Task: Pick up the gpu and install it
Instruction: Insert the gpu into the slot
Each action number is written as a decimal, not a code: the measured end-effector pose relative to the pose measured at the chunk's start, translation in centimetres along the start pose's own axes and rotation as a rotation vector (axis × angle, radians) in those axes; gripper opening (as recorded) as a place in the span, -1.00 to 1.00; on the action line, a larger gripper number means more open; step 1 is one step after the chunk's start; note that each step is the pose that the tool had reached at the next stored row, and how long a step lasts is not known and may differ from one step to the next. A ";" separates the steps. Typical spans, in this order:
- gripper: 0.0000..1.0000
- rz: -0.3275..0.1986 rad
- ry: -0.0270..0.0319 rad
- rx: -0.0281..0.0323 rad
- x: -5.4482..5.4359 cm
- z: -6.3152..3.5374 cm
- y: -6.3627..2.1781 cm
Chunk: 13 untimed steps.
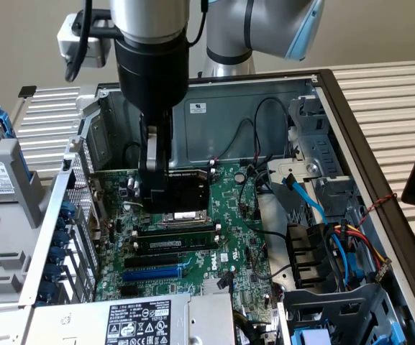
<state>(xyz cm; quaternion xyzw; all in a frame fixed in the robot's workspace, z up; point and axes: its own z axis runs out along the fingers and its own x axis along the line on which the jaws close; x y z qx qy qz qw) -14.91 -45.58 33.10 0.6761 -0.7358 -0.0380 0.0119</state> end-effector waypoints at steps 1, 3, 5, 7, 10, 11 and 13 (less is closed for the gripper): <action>-0.45 0.000 0.0000 0.0000 0.1 0.18 -0.02; -0.45 -0.001 0.0001 -0.0001 0.3 0.54 -0.06; -0.45 -0.002 0.0011 -0.0001 0.4 0.86 -0.04; -0.45 -0.004 0.0056 0.0003 0.4 1.08 -0.02; -0.45 -0.013 0.0167 0.0008 0.4 1.31 0.06; -0.45 -0.019 0.0172 0.0007 0.4 1.39 0.08; -0.45 -0.032 0.0158 0.0003 0.4 1.56 0.09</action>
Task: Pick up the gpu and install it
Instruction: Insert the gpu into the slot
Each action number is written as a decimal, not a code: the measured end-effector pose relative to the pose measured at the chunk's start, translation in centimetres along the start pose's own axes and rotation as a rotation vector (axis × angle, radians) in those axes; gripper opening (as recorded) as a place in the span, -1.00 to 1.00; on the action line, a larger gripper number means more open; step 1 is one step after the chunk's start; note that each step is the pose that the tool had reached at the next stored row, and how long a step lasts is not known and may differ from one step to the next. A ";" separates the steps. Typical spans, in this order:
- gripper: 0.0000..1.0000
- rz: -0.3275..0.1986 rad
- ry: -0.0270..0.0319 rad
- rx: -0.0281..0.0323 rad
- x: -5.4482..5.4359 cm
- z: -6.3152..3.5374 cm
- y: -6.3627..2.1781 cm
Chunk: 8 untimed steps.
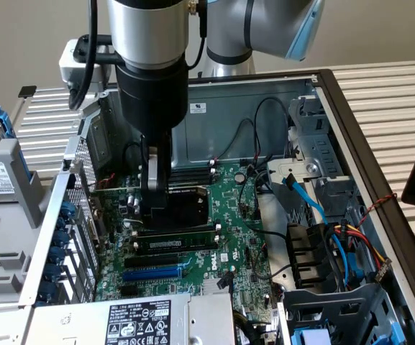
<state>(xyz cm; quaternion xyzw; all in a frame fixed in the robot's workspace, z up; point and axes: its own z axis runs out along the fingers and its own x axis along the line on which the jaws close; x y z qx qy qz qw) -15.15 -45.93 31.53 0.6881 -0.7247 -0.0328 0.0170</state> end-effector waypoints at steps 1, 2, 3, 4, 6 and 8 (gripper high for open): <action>-0.45 -0.006 -0.0040 -0.0004 0.0 0.09 0.01; -0.45 -0.011 -0.0076 -0.0008 0.0 0.20 0.02; -0.45 -0.013 -0.0088 -0.0007 0.0 0.30 0.02; -0.45 -0.013 -0.0087 -0.0013 0.0 0.39 0.02; -0.45 -0.013 -0.0086 -0.0031 0.0 0.68 0.03; -0.45 -0.013 -0.0084 -0.0056 0.0 1.04 0.03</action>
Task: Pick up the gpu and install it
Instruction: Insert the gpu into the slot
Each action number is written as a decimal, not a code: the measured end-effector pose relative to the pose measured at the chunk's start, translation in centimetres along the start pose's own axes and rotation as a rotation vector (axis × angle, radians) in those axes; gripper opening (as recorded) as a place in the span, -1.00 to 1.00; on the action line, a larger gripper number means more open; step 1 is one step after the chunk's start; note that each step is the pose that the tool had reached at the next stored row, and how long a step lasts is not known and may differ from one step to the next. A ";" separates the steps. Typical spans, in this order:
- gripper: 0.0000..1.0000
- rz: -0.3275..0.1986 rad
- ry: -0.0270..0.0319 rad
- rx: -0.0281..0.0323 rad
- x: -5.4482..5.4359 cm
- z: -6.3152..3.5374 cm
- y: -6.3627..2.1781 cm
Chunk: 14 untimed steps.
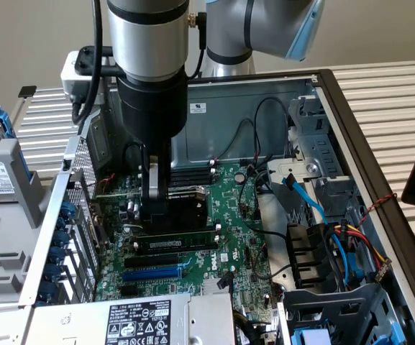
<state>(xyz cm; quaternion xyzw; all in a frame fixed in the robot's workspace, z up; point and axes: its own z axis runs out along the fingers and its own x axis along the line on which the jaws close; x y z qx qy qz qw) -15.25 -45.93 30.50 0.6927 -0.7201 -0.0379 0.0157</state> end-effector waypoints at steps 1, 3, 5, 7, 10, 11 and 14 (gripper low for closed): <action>-0.45 0.000 0.0001 -0.0006 0.0 0.19 0.01; -0.45 0.000 -0.0005 -0.0011 0.0 0.56 0.04; -0.45 -0.001 -0.0009 -0.0011 0.0 0.92 0.10; -0.45 -0.001 -0.0009 -0.0012 0.0 1.29 0.17; -0.45 -0.002 -0.0010 -0.0012 0.1 1.82 0.33; -0.45 -0.002 -0.0012 -0.0015 0.1 1.90 0.42; -0.45 -0.002 -0.0031 -0.0018 0.1 2.08 0.68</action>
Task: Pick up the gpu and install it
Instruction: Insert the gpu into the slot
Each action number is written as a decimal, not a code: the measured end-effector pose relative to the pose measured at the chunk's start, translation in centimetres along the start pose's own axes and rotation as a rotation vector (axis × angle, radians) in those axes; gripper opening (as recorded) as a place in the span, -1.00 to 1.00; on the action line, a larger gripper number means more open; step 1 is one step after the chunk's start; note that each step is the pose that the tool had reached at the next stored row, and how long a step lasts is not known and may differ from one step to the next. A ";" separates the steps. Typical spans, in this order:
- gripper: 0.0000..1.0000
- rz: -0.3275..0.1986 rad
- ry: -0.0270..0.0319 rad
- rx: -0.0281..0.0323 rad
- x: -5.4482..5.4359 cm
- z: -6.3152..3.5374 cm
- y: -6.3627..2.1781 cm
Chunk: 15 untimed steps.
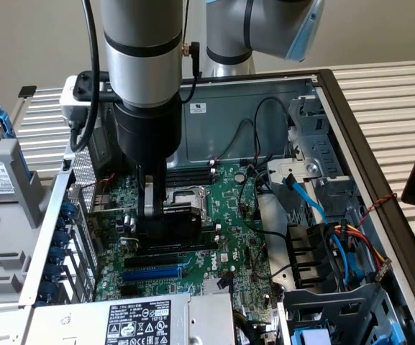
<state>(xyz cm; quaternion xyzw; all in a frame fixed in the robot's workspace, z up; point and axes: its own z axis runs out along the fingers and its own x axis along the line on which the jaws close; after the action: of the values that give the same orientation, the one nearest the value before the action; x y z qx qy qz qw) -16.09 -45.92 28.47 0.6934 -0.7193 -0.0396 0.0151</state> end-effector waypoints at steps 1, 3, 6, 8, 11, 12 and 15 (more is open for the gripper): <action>-0.45 0.000 0.0000 -0.0001 0.0 0.15 -0.01; -0.45 0.000 0.0002 -0.0002 0.0 0.50 -0.01; -0.45 0.000 0.0000 -0.0003 0.0 0.92 0.07; -0.45 0.000 0.0001 -0.0008 0.1 1.02 0.22; -0.45 -0.001 -0.0003 -0.0015 0.2 1.26 0.25; -0.45 -0.001 -0.0003 -0.0019 0.2 1.34 0.25; -0.45 -0.001 -0.0006 -0.0030 0.4 1.54 0.25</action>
<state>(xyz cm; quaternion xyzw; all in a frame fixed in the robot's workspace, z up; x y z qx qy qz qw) -16.47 -46.23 26.94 0.6938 -0.7189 -0.0409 0.0159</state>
